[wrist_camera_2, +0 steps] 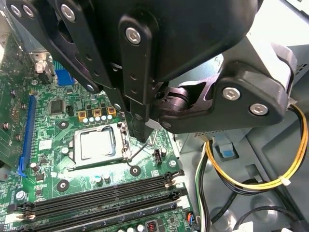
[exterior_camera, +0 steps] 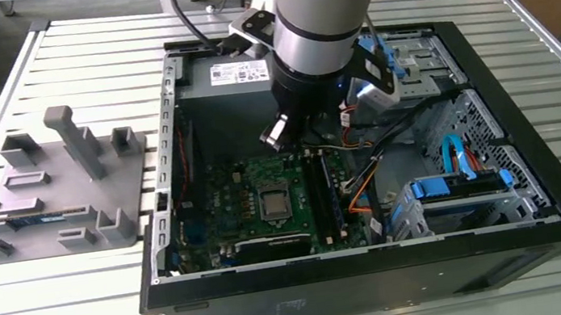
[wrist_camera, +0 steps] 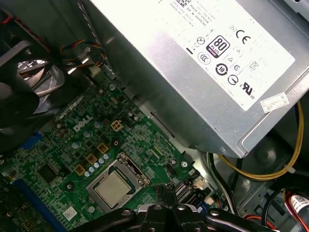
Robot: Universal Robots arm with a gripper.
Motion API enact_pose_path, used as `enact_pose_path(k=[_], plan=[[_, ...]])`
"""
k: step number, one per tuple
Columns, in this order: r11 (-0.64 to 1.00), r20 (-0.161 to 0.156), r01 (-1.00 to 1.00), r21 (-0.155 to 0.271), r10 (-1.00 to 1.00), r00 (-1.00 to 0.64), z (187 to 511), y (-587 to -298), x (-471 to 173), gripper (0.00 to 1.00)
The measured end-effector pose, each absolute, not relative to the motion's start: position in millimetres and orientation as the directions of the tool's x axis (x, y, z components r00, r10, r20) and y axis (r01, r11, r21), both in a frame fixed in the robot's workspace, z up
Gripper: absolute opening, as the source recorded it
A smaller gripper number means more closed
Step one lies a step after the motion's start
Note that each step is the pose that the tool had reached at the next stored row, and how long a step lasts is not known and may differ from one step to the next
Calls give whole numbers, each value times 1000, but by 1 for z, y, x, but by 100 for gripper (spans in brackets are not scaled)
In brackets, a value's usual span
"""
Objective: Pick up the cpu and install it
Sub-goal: 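Install the first cpu locking lever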
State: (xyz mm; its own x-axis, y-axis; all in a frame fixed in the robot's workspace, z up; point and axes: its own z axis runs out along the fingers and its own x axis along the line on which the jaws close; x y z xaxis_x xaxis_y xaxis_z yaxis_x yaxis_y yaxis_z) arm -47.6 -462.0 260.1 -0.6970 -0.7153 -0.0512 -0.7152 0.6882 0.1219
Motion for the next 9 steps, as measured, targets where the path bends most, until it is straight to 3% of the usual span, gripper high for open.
enact_pose_path(k=[9], plan=[[688, -51, -715, 122, -715, -697, 262, -462, -48, 11]])
